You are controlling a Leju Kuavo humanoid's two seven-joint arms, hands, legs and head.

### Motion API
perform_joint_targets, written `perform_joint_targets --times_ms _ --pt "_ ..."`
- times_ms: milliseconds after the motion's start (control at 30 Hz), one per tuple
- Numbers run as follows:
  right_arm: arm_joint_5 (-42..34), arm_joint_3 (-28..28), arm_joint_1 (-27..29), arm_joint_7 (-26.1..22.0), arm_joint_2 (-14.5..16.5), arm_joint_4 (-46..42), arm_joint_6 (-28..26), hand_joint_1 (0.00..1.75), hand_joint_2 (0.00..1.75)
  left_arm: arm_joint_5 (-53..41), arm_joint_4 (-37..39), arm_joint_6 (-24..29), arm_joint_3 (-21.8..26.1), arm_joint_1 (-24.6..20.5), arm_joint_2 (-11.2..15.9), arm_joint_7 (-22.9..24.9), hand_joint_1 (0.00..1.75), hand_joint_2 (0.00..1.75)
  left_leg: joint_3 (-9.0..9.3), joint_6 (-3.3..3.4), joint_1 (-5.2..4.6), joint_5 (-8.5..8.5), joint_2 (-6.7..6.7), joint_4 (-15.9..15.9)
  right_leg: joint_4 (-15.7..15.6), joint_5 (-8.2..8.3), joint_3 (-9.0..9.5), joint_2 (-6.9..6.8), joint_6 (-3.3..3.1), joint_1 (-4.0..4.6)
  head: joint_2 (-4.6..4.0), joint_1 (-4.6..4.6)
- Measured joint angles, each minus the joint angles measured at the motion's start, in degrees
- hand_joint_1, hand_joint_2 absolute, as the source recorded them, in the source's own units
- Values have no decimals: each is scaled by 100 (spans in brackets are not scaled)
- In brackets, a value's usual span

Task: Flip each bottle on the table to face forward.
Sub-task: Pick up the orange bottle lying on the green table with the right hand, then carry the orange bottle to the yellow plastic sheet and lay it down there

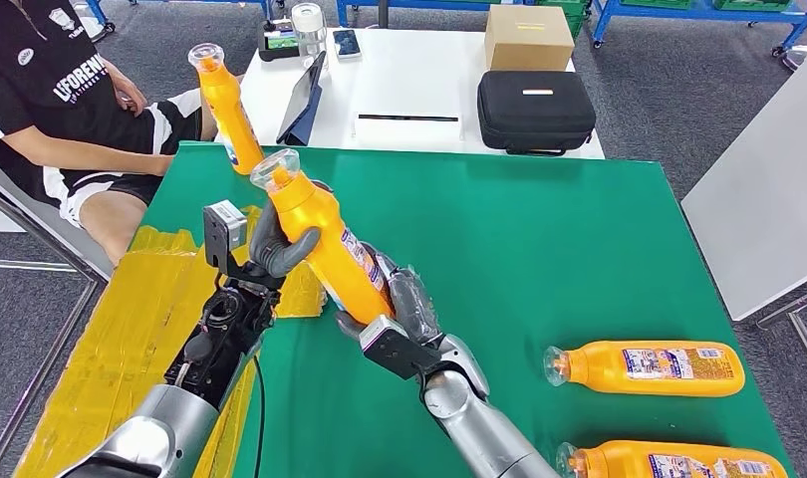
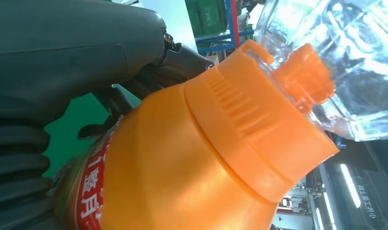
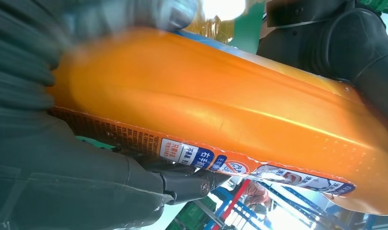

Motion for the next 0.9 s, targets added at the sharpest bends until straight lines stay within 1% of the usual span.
perform_joint_targets --times_ms 467,500,533,600,633,667,767,900 --pt "75 0 0 0 -3 -1 -99 175 175 6 38 0 34 -14 -15 -16 175 175 0 0 0 0 0 0 0 0 0 0 0 0 0 0" --pt "75 0 0 0 -3 -1 -99 165 175 6 40 0 38 -14 -16 -16 175 175 0 0 0 0 0 0 0 0 0 0 0 0 0 -1" --pt "79 0 0 1 -3 -1 -104 124 175 6 42 0 40 -14 -16 -16 175 175 0 0 0 0 0 0 0 0 0 0 0 0 0 0" --pt "127 0 1 22 -8 -7 -142 37 175 6 45 2 49 -15 -17 -16 175 175 0 0 0 0 0 0 0 0 0 0 0 0 0 -1" --pt "187 0 6 48 -18 -27 -169 3 175 6 45 7 60 -17 -17 -16 175 175 0 0 0 0 0 0 0 0 0 0 0 0 0 0" --pt "277 1 14 82 -34 -58 -195 0 175 6 45 15 75 -19 -17 -13 175 175 0 0 0 0 0 0 0 0 0 0 0 0 0 0" --pt "652 7 97 214 -129 -257 -221 0 175 7 44 85 155 -25 -4 34 175 175 -1 0 0 0 0 0 0 0 0 0 0 0 0 1" --pt "1138 141 291 266 -271 -836 -217 0 175 -1 57 273 360 8 122 184 175 175 3 -2 0 -3 24 0 -1 1 -9 20 0 2 0 -3"
